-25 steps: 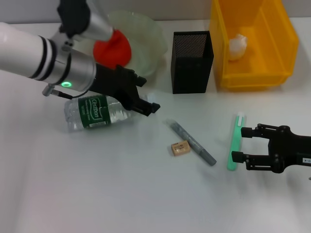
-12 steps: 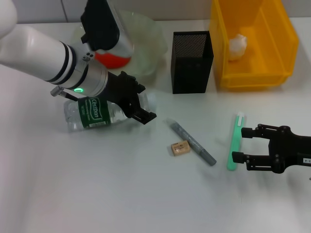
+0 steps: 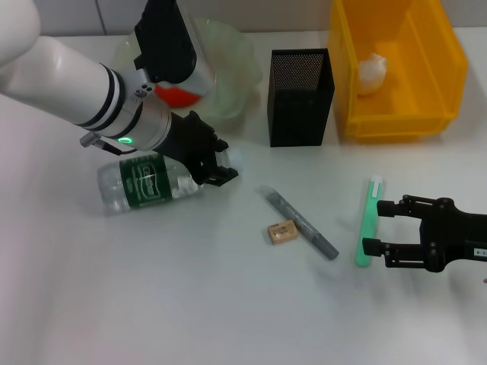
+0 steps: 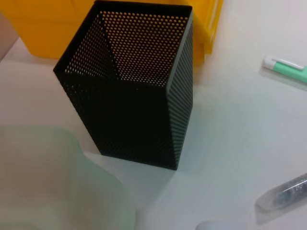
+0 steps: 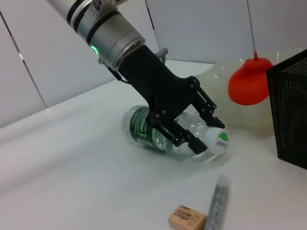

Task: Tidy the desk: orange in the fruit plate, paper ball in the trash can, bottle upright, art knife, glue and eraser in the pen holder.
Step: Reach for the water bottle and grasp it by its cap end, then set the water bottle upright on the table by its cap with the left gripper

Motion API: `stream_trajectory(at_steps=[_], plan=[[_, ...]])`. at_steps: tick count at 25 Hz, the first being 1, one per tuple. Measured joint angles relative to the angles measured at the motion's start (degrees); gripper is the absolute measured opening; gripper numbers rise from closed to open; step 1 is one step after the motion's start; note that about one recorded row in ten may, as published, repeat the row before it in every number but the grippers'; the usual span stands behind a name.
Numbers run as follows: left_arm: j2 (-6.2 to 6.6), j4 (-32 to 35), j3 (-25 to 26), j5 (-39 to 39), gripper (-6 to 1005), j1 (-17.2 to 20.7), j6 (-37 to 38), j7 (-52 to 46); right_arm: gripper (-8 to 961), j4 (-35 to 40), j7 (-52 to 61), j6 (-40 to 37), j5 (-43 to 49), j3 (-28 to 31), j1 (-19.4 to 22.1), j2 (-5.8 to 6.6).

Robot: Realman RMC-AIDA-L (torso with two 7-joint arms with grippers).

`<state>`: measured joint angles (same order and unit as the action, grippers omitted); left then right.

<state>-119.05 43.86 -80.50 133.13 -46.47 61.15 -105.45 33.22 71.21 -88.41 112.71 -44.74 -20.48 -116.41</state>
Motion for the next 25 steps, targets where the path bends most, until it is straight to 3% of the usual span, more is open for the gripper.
stream_trajectory(at_steps=[7,12,16,25], plan=[[-0.02,1.3,0.0,-0.4,479,0.3,1.1,-0.1,802,0.3,0.6,-0.1,0.0,0.0,0.0,-0.04],[0.57,7.3,3.0,-4.3,445,3.1,7.1,-0.1,802,0.4,0.6,-0.1,0.0,0.0,0.0,-0.05],[0.65,12.6,10.0,-6.7,438,5.8,13.8,0.7,802,0.4,0.7,-0.1,-0.1,0.0,-0.2,-0.13],[0.88,16.3,19.3,-10.3,437,9.1,20.6,2.6,802,0.3,0.8,-0.2,-0.1,0.0,-0.5,-0.14]])
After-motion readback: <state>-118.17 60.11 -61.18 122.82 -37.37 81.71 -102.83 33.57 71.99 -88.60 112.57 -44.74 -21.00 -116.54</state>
